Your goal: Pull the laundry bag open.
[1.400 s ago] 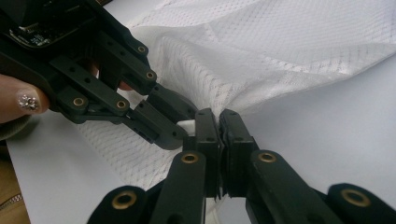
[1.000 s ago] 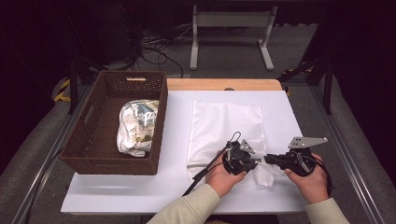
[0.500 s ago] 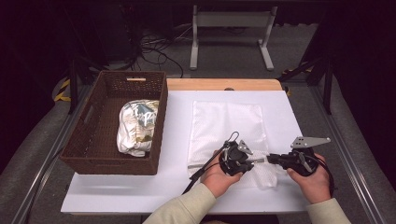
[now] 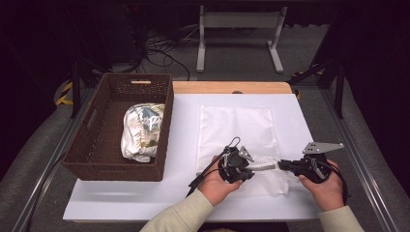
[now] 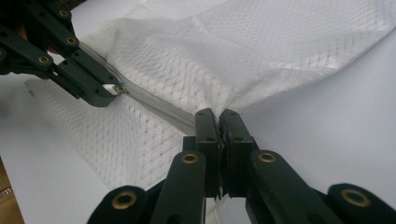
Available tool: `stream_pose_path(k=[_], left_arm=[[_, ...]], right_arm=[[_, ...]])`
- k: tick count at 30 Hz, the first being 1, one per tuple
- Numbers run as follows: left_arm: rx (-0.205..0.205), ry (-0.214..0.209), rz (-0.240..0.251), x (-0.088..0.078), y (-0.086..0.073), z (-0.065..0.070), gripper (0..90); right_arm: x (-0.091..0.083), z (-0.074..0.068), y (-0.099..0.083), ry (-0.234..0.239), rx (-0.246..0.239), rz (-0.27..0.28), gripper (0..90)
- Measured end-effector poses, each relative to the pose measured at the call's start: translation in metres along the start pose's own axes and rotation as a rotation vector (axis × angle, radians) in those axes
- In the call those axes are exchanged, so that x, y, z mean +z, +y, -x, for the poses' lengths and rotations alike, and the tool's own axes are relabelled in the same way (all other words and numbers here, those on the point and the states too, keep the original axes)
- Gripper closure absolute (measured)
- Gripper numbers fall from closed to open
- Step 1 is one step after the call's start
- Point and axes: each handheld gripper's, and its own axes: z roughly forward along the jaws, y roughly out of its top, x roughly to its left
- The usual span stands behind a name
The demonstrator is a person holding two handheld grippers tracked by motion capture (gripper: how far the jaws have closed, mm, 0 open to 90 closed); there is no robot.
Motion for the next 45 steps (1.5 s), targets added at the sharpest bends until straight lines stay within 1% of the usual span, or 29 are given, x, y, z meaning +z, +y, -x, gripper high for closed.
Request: stream_pose_path(k=[2,3,9,10,14,17,21,23,24,25,30,36,37,40,45], left_arm=[[0.003,0.0,-0.001,-0.001,-0.001,-0.001,86.8],[-0.006,0.002,0.0,-0.003,-0.002,-0.001,86.8],[-0.014,0.003,-0.005,-0.013,-0.011,-0.007,86.8],[-0.022,0.003,-0.01,-0.014,-0.013,-0.008,86.8],[-0.025,0.005,-0.015,-0.02,-0.019,-0.01,86.8],[-0.032,0.004,-0.01,-0.023,-0.021,-0.011,86.8],[-0.033,0.002,-0.008,-0.026,-0.024,-0.013,86.8],[-0.029,0.002,-0.015,-0.029,-0.026,-0.014,86.8],[-0.037,0.0,-0.016,-0.03,-0.028,-0.014,86.7],[-0.034,0.0,-0.019,-0.03,-0.029,-0.015,86.7],[-0.05,-0.003,-0.024,-0.034,-0.035,-0.017,86.7],[-0.064,0.006,-0.026,-0.042,-0.044,-0.022,86.7],[-0.074,0.004,-0.026,-0.044,-0.046,-0.023,86.7],[-0.089,0.006,-0.025,-0.049,-0.051,-0.026,86.7],[-0.096,0.006,-0.028,-0.053,-0.058,-0.028,86.7]], right_arm=[[0.0,0.0,-0.001,-0.001,0.001,0.0,87.0],[-0.001,0.0,-0.001,-0.001,0.003,-0.002,87.0],[-0.001,0.001,-0.002,-0.002,0.005,-0.004,87.0],[-0.001,0.001,-0.002,-0.003,0.006,-0.005,87.0],[-0.001,0.002,-0.003,-0.002,0.008,-0.008,87.0],[-0.001,0.001,-0.003,-0.004,0.007,-0.008,87.0],[-0.001,0.001,-0.004,-0.004,0.011,-0.011,87.0],[-0.002,0.002,-0.004,-0.004,0.009,-0.011,87.0],[-0.002,0.002,-0.005,-0.004,0.011,-0.012,87.0],[-0.002,0.003,-0.005,-0.005,0.014,-0.012,87.0],[-0.003,0.004,-0.007,-0.008,0.018,-0.01,87.0],[-0.002,0.004,-0.007,-0.007,0.022,-0.013,86.9],[-0.002,0.004,-0.007,-0.007,0.022,-0.015,86.9],[-0.002,0.004,-0.008,-0.008,0.022,-0.013,86.9],[-0.003,0.005,-0.009,-0.011,0.023,-0.013,86.9]])
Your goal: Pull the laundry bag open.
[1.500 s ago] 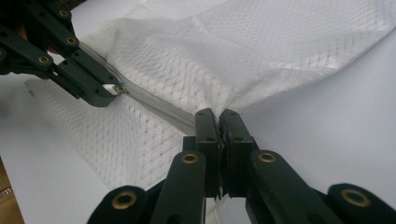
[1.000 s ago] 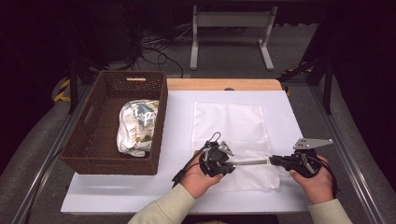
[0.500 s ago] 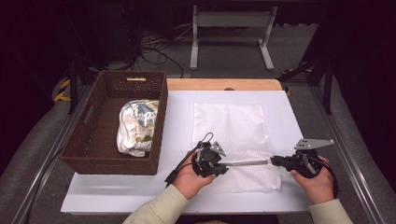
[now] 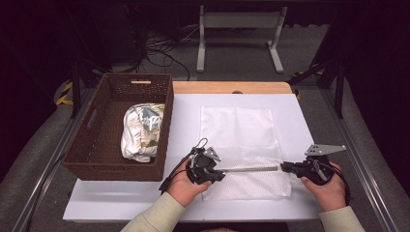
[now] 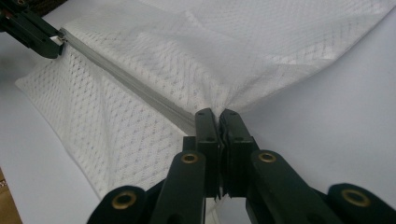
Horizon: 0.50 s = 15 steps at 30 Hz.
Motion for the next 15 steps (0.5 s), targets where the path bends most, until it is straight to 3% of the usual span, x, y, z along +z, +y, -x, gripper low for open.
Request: stream_pose_path(k=[15], left_arm=[[-0.036,0.025,0.004,-0.015,-0.017,-0.007,86.7]], right_arm=[[-0.002,0.001,-0.002,-0.008,0.006,-0.001,86.9]])
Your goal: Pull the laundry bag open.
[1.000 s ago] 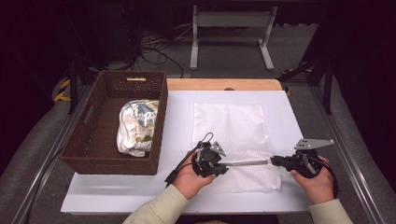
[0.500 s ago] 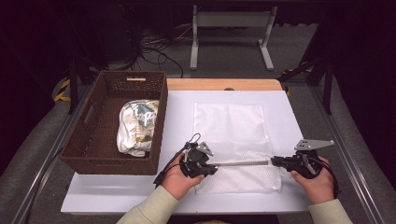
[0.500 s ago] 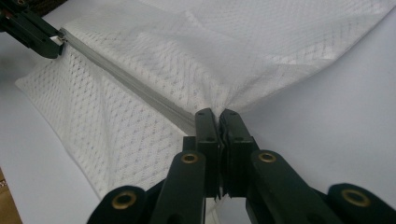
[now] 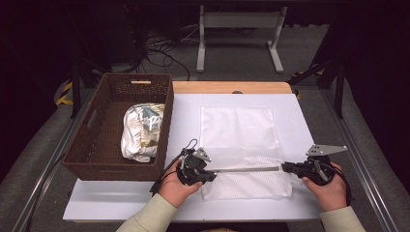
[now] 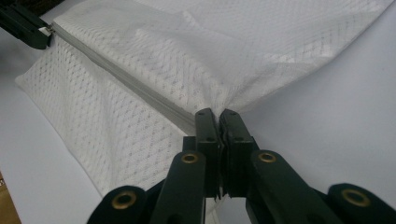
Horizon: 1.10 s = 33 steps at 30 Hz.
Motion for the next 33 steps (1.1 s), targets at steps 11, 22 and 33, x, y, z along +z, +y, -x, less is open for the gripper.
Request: stream_pose_path(k=[11,22,33], left_arm=[[-0.03,0.03,-0.005,-0.012,-0.016,-0.007,86.7],[-0.071,0.053,-0.013,-0.021,-0.029,-0.012,86.7],[-0.079,0.097,-0.017,-0.03,-0.037,-0.009,86.8]], right_arm=[[0.0,0.001,-0.001,-0.002,0.002,-0.005,86.9],[0.001,0.002,-0.003,-0.005,0.014,-0.012,86.9],[0.003,0.004,-0.005,0.003,0.026,-0.023,86.9]])
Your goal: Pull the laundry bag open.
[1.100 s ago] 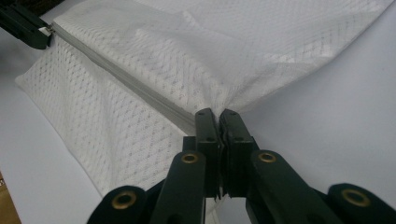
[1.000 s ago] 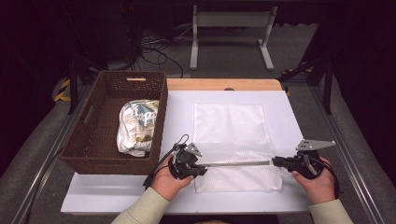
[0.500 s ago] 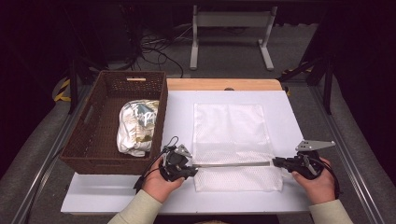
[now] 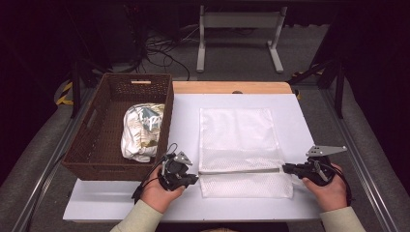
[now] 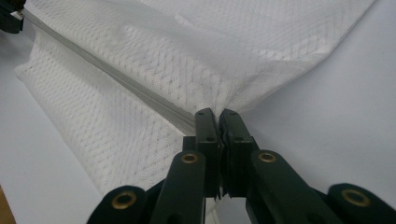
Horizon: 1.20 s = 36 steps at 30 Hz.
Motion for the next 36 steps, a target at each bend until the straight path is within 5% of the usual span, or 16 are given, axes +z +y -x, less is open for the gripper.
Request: stream_pose_path(k=[11,16,17,20,25,31,36], left_arm=[[-0.024,-0.018,-0.023,0.002,-0.003,-0.003,86.5],[-0.01,0.043,-0.035,0.007,-0.002,0.002,84.3],[-0.017,0.069,-0.026,0.007,-0.002,0.003,77.0],[0.004,0.087,0.001,0.003,-0.004,0.008,63.8],[0.134,0.049,0.051,-0.005,-0.007,0.025,61.4],[0.228,-0.002,0.02,0.008,-0.007,0.032,59.4],[0.248,-0.028,-0.002,0.017,-0.007,0.034,57.6]], right_arm=[[0.006,0.002,-0.002,0.018,0.027,-0.054,86.7],[0.011,0.002,-0.003,0.001,0.018,-0.079,80.0],[0.011,0.002,-0.003,-0.011,0.017,-0.076,75.4],[0.007,0.002,-0.002,-0.032,0.027,-0.058,66.0],[0.002,-0.001,-0.001,-0.06,0.016,-0.02,61.8],[0.0,-0.006,0.002,-0.052,-0.004,-0.004,62.4],[0.0,-0.006,0.002,-0.045,-0.005,0.001,62.7]])
